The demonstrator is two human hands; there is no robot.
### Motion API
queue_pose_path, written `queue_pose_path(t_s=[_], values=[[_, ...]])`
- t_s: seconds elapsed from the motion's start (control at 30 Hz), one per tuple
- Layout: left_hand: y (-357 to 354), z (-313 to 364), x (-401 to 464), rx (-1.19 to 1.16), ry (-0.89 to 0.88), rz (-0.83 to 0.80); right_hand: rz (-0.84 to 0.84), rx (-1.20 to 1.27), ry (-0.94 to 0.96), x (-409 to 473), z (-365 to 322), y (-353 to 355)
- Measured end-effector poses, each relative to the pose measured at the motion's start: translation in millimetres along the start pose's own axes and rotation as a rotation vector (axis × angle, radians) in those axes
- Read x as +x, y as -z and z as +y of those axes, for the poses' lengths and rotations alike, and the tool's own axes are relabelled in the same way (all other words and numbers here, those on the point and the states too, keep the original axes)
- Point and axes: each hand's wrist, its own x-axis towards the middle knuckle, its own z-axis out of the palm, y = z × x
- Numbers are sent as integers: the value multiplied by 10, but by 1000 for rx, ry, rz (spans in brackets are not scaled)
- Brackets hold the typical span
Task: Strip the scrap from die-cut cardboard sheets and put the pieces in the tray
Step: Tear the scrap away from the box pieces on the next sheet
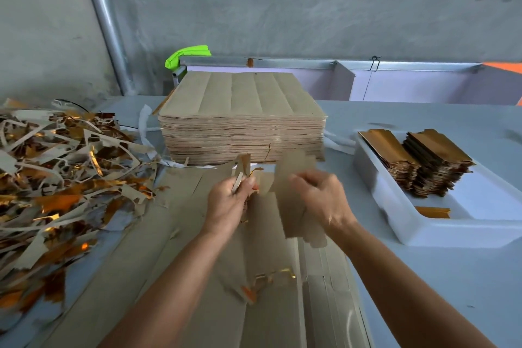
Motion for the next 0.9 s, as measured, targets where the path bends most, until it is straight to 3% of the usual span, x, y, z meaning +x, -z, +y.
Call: queue_pose_path(t_s=[0.1, 0.2, 0.3, 0.53, 0.7, 0.83, 0.9], values=[[-47, 10, 5, -16, 18, 11, -189, -29, 6, -80, -32, -161], [-56, 9, 13, -45, 50, 57, -106, -202, 13, -63, -46, -223], [21, 12, 30, -128, 71, 139, -118, -165, -70, -101, -13, -205], [49, 27, 14, -174, 6, 216, -191, 473, -522, -290, 108, -232], [74, 8, 41, -202, -23, 302, -171, 838, -641, -416, 176, -218], [71, 22, 76, -219, -49, 332, -238, 662, -601, -593, 172, -272], [89, 5, 83, -193, -33, 326, -152, 549, -561, -587, 172, -280]])
